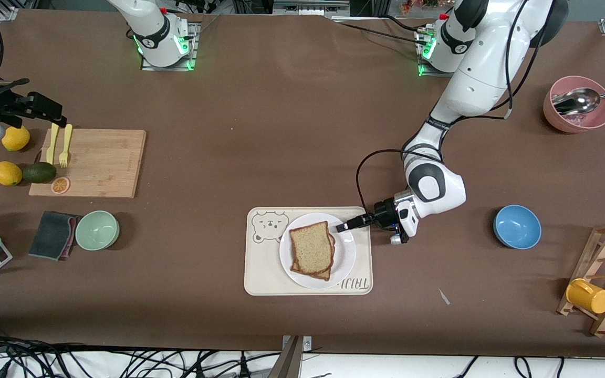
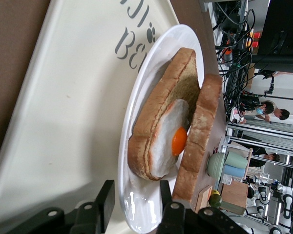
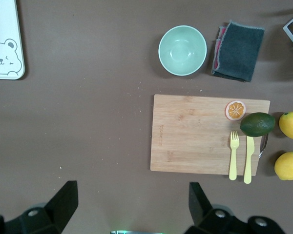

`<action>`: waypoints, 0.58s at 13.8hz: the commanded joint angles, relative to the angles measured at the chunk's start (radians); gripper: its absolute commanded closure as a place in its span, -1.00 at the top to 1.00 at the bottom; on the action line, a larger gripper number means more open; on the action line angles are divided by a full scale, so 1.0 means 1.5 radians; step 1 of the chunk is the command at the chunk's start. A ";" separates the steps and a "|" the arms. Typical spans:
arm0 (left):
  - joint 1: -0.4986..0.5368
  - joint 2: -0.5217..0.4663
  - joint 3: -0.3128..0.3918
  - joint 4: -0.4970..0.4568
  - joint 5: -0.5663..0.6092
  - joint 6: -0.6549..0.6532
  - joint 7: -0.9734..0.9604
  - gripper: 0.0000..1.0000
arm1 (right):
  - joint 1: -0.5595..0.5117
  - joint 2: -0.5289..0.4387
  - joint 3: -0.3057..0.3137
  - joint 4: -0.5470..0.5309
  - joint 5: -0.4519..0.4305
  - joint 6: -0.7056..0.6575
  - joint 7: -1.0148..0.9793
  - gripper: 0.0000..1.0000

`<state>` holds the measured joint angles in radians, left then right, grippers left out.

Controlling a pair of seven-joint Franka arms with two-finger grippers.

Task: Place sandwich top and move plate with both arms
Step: 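Open the left gripper and release the plate rim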

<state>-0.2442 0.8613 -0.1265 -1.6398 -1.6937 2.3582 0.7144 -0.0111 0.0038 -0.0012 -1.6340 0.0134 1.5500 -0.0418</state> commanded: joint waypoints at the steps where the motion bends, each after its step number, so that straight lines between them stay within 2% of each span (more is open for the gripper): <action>1: 0.005 -0.028 0.000 -0.033 -0.018 0.001 0.012 -0.02 | -0.003 -0.003 0.000 0.005 0.002 -0.009 -0.008 1.00; 8: 0.017 -0.109 0.000 -0.109 0.012 0.000 0.005 -0.01 | -0.003 -0.003 0.000 0.005 0.002 -0.009 -0.008 1.00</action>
<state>-0.2315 0.7780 -0.1231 -1.7172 -1.6927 2.3583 0.7149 -0.0111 0.0038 -0.0012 -1.6340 0.0134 1.5500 -0.0418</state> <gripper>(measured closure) 0.511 0.000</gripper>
